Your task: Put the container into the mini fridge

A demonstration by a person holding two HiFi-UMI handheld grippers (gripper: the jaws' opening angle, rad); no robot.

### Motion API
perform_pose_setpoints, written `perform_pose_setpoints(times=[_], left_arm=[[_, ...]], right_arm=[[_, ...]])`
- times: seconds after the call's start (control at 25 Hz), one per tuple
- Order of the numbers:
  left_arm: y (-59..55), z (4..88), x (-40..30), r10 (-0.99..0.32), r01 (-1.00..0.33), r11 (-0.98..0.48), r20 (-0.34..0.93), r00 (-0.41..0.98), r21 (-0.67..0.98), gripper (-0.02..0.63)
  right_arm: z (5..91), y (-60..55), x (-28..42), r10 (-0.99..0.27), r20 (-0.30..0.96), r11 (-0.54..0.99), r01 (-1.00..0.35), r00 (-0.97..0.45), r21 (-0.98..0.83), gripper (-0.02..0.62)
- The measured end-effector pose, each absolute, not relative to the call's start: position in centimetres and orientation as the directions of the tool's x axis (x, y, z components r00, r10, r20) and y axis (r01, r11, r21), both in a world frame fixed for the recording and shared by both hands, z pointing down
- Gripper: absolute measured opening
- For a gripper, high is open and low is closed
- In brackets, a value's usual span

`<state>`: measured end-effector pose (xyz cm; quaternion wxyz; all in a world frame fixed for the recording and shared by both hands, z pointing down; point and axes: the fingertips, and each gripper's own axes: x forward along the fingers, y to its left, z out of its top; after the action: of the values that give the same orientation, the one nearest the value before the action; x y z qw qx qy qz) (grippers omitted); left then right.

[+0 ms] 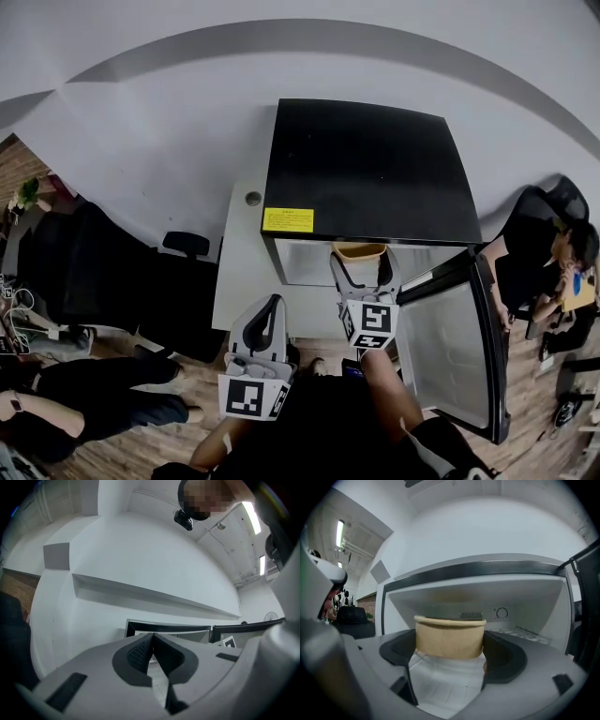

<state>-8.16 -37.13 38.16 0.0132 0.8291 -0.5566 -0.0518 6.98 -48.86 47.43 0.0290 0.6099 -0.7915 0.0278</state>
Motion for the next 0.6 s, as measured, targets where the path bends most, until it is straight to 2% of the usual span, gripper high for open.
perform_pose_setpoints(times=[0.6], left_arm=[[-40.0,38.8,-9.5,-0.928,-0.923,-0.372,-0.060,0.368,0.096,0.009]], right_arm=[[49.5,-52.7,6.3,-0.962,0.192,0.209,-0.976,-0.192,0.069,0.459]])
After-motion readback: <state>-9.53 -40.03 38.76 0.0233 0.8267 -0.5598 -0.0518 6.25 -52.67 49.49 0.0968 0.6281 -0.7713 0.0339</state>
